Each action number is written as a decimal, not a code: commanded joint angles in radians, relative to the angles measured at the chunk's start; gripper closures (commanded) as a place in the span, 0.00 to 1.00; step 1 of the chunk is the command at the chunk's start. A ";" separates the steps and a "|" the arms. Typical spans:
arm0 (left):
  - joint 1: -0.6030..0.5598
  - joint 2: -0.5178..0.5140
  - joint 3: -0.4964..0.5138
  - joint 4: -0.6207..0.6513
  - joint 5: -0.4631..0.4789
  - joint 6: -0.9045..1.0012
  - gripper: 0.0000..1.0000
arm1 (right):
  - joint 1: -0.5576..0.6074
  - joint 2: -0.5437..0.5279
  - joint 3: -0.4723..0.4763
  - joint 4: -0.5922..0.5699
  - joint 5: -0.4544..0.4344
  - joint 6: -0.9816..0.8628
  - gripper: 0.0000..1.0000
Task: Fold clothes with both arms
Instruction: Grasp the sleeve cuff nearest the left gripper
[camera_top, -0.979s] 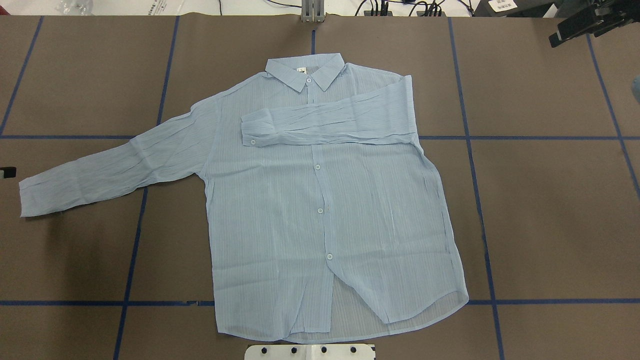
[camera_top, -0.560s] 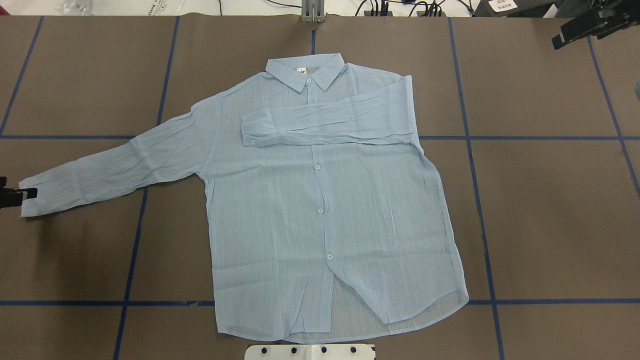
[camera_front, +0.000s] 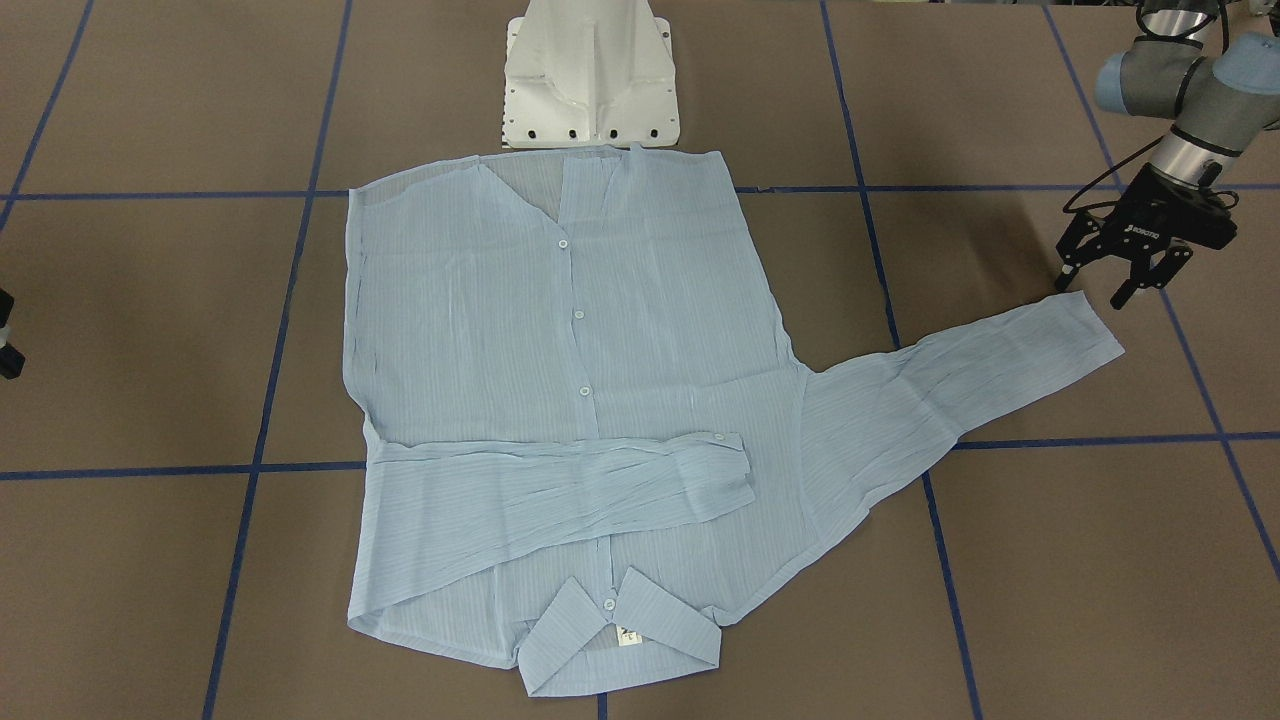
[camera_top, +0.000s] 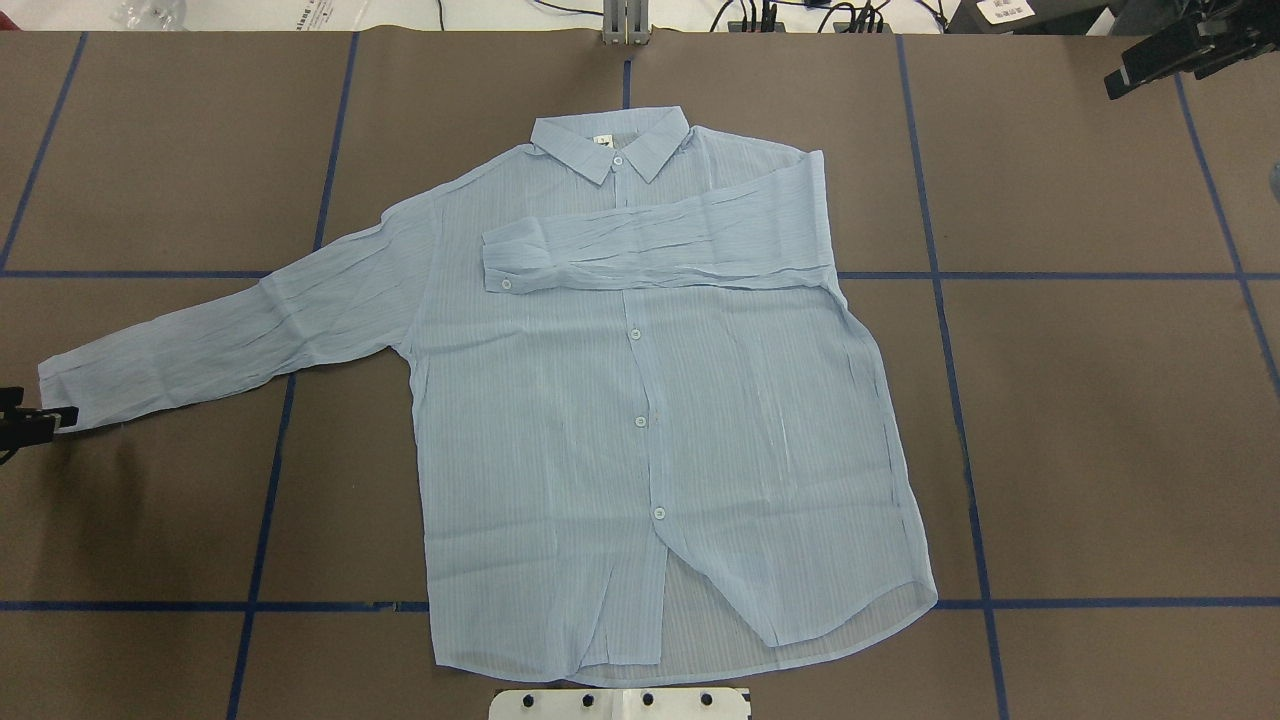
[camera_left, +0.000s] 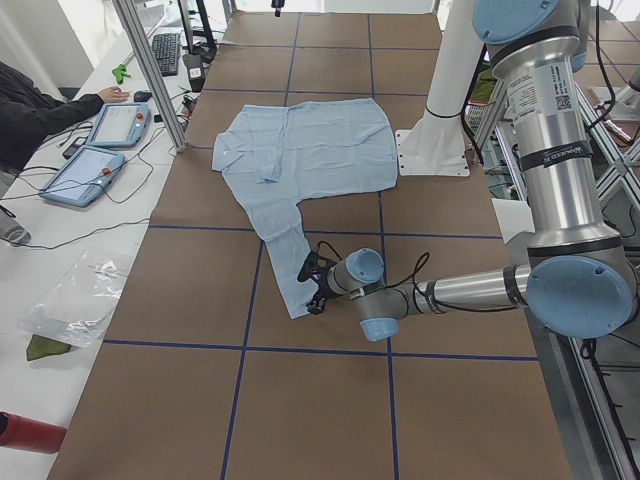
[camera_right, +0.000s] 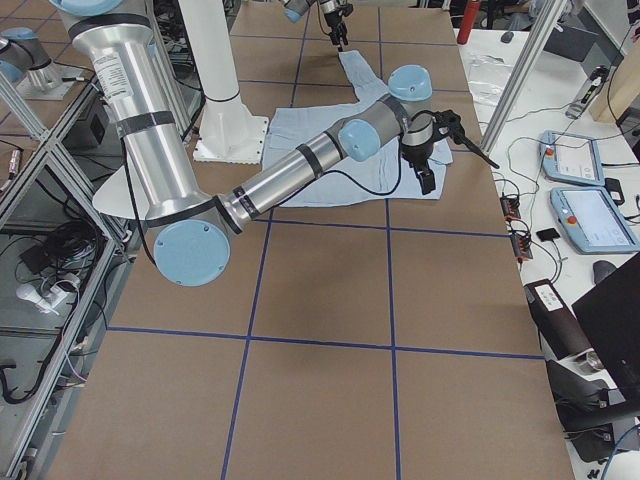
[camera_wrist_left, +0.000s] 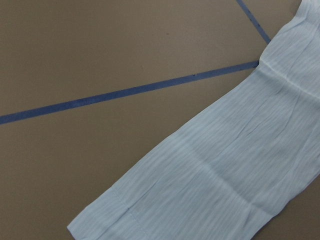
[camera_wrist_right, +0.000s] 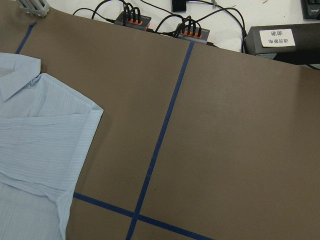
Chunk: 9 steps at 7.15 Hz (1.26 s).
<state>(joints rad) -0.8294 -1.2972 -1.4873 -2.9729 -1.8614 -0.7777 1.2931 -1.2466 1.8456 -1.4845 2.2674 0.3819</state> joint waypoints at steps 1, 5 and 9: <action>0.030 0.001 0.016 0.000 0.028 0.001 0.30 | 0.000 -0.007 0.000 0.000 0.000 -0.003 0.00; 0.056 0.006 0.016 -0.001 0.030 0.005 0.41 | 0.000 -0.019 0.003 0.001 0.000 -0.001 0.00; 0.065 0.035 0.013 -0.024 0.030 0.006 0.69 | 0.000 -0.023 0.010 0.001 0.001 0.002 0.00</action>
<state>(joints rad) -0.7655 -1.2646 -1.4737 -2.9914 -1.8309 -0.7723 1.2931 -1.2666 1.8523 -1.4834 2.2682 0.3827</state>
